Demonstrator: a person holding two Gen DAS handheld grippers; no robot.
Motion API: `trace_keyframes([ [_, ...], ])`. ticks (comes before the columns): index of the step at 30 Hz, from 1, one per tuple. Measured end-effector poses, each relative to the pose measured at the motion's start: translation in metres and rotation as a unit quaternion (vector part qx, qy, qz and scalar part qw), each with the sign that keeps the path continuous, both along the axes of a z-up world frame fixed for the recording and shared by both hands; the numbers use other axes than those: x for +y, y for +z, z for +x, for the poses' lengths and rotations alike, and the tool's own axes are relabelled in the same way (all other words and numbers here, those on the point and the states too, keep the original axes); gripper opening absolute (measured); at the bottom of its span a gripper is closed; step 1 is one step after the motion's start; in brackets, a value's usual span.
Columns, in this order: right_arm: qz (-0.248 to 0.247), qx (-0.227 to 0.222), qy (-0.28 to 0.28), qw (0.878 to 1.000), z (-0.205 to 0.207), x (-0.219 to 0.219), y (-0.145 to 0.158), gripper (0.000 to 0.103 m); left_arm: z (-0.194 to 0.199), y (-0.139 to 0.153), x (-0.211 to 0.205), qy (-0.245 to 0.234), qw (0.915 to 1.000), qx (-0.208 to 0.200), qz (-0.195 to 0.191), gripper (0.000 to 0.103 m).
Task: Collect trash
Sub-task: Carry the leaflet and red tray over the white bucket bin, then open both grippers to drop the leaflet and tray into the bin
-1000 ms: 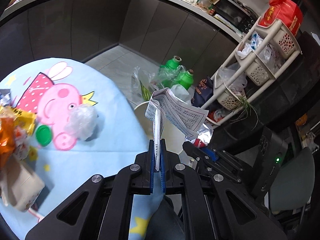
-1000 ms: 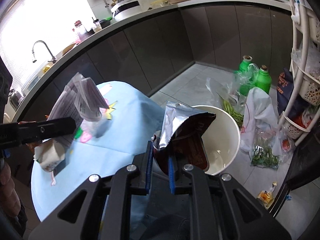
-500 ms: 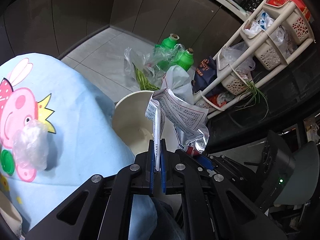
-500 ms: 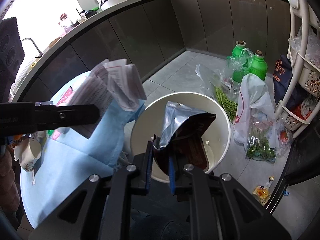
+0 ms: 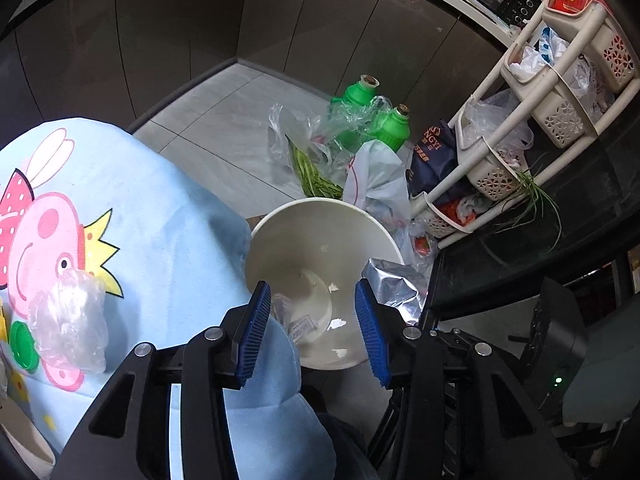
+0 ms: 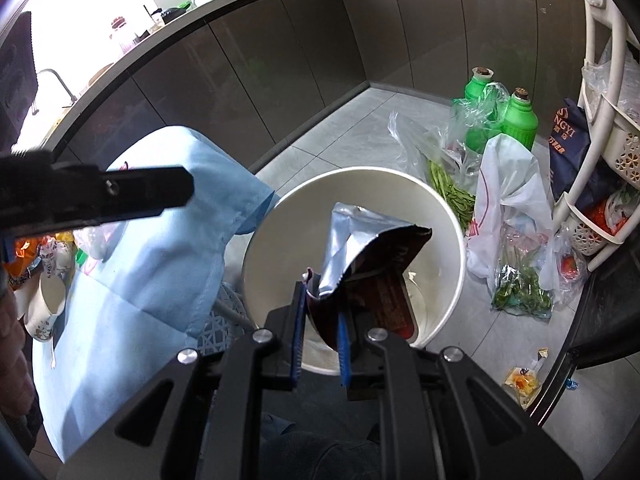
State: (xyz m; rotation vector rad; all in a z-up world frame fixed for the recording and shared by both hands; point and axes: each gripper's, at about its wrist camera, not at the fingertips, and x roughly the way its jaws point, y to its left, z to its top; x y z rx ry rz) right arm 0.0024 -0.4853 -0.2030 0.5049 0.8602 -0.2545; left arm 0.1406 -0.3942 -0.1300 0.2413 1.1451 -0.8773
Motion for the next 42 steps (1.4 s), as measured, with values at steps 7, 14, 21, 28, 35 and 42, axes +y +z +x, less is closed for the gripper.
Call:
trace_keyframes([
  [7, -0.011, 0.011, 0.016, 1.000, 0.011, 0.009, -0.008, 0.016, 0.007, 0.007, 0.015, 0.024, 0.9995, -0.021, -0.006, 0.060],
  [14, -0.019, 0.019, 0.015, 1.000, 0.017, 0.010, -0.014, 0.034, 0.010, 0.017, 0.027, 0.054, 0.9973, -0.050, -0.010, 0.091],
  [21, -0.030, -0.003, 0.010, 0.999, 0.008, 0.008, -0.002, 0.067, 0.011, 0.024, 0.030, 0.065, 0.9960, -0.060, -0.009, 0.094],
  [28, -0.042, -0.034, 0.020, 0.998, -0.002, 0.018, 0.024, 0.099, 0.004, 0.041, 0.045, 0.080, 0.9935, -0.079, -0.010, 0.094],
  [35, -0.051, -0.056, 0.029, 0.997, -0.015, 0.040, 0.060, 0.100, -0.016, 0.076, 0.076, 0.102, 0.9884, -0.111, -0.020, 0.094],
  [42, -0.057, -0.082, 0.046, 0.994, -0.027, 0.075, 0.096, 0.100, -0.040, 0.109, 0.127, 0.135, 0.9818, -0.131, -0.026, 0.094],
])
